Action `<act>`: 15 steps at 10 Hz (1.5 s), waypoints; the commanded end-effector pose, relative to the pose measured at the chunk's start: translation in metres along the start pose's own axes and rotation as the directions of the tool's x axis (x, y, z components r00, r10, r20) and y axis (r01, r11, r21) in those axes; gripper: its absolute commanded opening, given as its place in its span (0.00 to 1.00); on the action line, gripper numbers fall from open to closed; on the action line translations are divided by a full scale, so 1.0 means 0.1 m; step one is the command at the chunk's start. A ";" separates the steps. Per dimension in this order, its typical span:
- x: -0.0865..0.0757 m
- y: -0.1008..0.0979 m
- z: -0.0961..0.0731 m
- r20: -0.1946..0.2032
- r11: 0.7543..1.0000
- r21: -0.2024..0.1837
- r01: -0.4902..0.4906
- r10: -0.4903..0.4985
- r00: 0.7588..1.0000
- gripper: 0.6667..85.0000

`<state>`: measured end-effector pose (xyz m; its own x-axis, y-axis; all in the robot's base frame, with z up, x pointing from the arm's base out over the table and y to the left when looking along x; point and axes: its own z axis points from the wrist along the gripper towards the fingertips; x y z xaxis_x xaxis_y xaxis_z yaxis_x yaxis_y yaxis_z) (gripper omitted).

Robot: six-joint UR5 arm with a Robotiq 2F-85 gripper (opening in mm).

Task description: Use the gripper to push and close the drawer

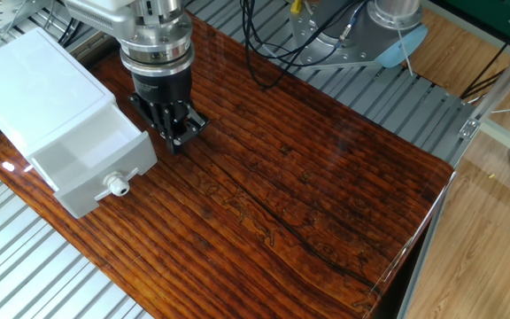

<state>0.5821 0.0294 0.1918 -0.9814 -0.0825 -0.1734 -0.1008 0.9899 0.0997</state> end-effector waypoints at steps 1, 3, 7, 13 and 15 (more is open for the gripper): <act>-0.03 0.03 -0.01 0.009 1.000 -0.015 -0.004 0.005 1.000 0.00; -0.03 0.04 -0.01 0.010 1.000 -0.016 -0.003 0.003 1.000 0.00; -0.01 0.00 -0.01 0.002 1.000 -0.003 0.008 -0.008 1.000 0.00; 0.25 -0.09 -0.02 -0.092 0.999 0.039 0.006 -0.003 0.996 0.00; 0.34 -0.06 -0.01 -0.109 1.000 0.019 -0.009 0.011 0.994 0.00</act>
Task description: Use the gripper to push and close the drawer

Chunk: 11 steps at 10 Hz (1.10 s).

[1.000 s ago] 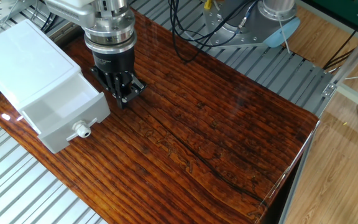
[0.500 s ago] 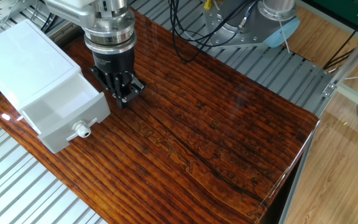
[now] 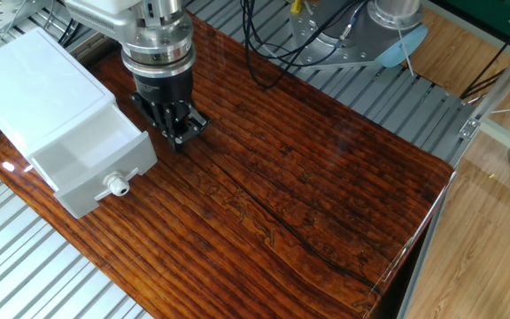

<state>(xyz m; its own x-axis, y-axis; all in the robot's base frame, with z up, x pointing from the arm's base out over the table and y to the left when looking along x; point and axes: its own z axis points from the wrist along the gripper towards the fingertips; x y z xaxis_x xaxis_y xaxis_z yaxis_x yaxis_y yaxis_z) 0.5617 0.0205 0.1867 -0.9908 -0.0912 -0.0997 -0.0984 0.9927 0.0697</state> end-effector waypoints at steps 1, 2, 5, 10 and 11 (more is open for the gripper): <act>0.06 -0.01 0.01 -0.005 1.000 -0.005 -0.007 0.007 1.000 0.00; 0.01 -0.04 0.01 0.012 1.000 0.011 0.002 -0.002 1.000 0.00; -0.19 -0.07 -0.01 0.066 0.998 0.058 0.000 -0.004 0.998 0.00; -0.25 -0.39 0.06 0.064 0.981 0.191 0.047 -0.061 0.996 0.00; -0.27 -0.44 0.08 0.076 0.979 0.199 0.051 -0.067 0.995 0.00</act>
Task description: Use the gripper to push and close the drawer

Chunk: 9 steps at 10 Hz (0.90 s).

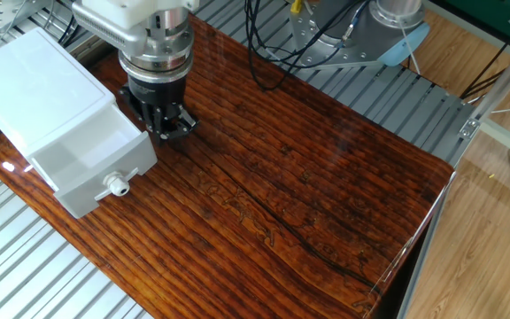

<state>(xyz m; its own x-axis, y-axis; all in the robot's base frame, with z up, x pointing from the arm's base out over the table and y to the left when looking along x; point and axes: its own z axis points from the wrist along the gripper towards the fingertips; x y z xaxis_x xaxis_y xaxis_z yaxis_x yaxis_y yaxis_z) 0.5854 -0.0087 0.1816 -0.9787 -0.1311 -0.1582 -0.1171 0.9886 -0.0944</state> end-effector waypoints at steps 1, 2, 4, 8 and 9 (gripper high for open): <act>-0.07 -0.14 0.06 0.026 0.999 0.041 0.022 -0.023 0.999 0.00; -0.07 -0.14 0.05 0.028 0.999 0.039 0.018 -0.019 0.999 0.00; -0.12 -0.14 0.05 0.045 0.999 0.038 0.010 -0.012 0.999 0.00; -0.15 -0.27 0.04 0.062 0.997 0.062 0.037 -0.041 0.997 0.00; -0.17 -0.37 0.03 0.068 0.993 0.091 0.069 -0.075 0.995 0.00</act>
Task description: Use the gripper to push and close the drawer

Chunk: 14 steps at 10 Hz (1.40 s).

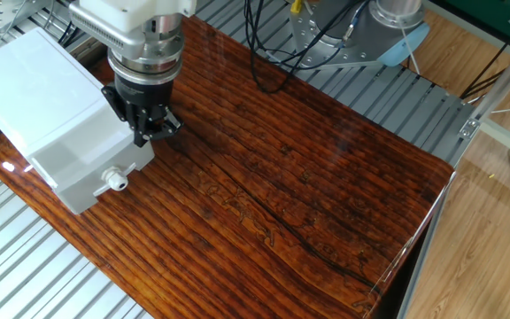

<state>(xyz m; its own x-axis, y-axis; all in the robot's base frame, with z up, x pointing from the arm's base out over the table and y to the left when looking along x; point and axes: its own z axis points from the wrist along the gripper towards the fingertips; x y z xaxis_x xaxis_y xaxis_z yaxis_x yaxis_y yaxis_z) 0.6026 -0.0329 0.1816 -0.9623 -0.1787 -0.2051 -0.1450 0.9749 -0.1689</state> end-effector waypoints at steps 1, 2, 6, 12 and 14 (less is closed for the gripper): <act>-0.04 -0.17 -0.01 0.023 0.998 0.035 0.046 -0.047 0.999 0.00; -0.04 -0.20 0.01 0.031 0.998 0.037 0.052 -0.053 0.998 0.00; -0.01 -0.25 0.06 0.049 0.997 0.034 0.072 -0.074 0.996 0.00; 0.09 -0.40 0.16 0.092 0.985 0.051 0.165 -0.169 0.981 0.00; 0.18 -0.43 0.16 0.070 0.980 0.049 0.193 -0.196 0.978 0.00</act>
<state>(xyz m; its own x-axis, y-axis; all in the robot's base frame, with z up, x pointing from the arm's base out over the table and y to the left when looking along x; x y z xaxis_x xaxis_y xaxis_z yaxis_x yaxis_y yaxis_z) 0.6014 -0.0746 0.1715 -0.9065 -0.3449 -0.2435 -0.2847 0.9252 -0.2507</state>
